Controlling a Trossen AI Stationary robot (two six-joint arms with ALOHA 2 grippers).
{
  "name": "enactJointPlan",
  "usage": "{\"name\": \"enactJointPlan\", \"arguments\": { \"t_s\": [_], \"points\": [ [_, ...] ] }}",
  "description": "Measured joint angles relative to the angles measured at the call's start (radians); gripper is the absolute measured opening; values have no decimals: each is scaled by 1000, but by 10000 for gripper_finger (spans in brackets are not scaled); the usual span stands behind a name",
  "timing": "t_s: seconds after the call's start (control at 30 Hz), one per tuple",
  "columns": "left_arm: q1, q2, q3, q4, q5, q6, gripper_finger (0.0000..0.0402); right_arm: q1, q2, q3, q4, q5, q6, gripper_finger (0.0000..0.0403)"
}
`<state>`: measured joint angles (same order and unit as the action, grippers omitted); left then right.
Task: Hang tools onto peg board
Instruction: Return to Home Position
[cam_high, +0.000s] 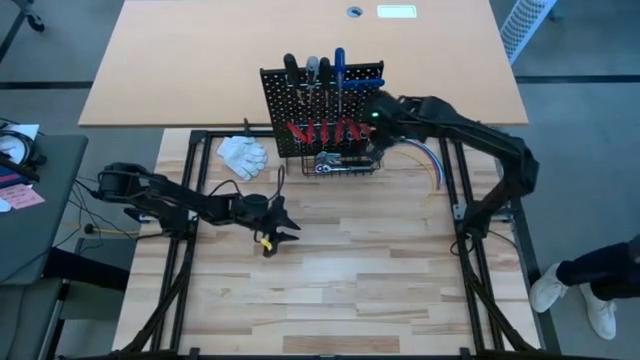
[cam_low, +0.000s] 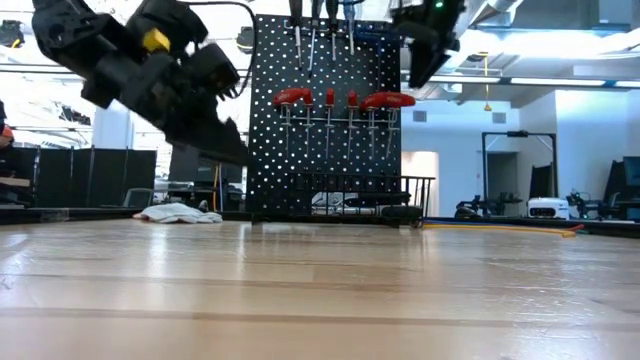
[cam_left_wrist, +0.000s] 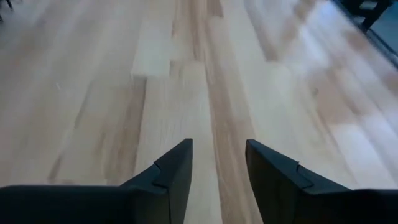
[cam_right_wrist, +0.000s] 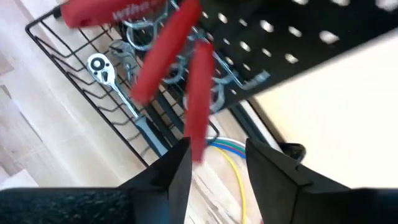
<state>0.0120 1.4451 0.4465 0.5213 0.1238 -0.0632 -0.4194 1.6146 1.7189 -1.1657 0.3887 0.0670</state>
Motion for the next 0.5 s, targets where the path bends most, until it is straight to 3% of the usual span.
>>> {"name": "enactJointPlan", "arguments": {
  "t_s": [0.17,0.5],
  "points": [
    [2,-166,-14,-56,-5,30,119,0,-171,-181,92,-11,-25,155],
    [105,-716,-158,-178,-41,36,48,0,-619,-768,499,-251,-52,121]
  ]
}}
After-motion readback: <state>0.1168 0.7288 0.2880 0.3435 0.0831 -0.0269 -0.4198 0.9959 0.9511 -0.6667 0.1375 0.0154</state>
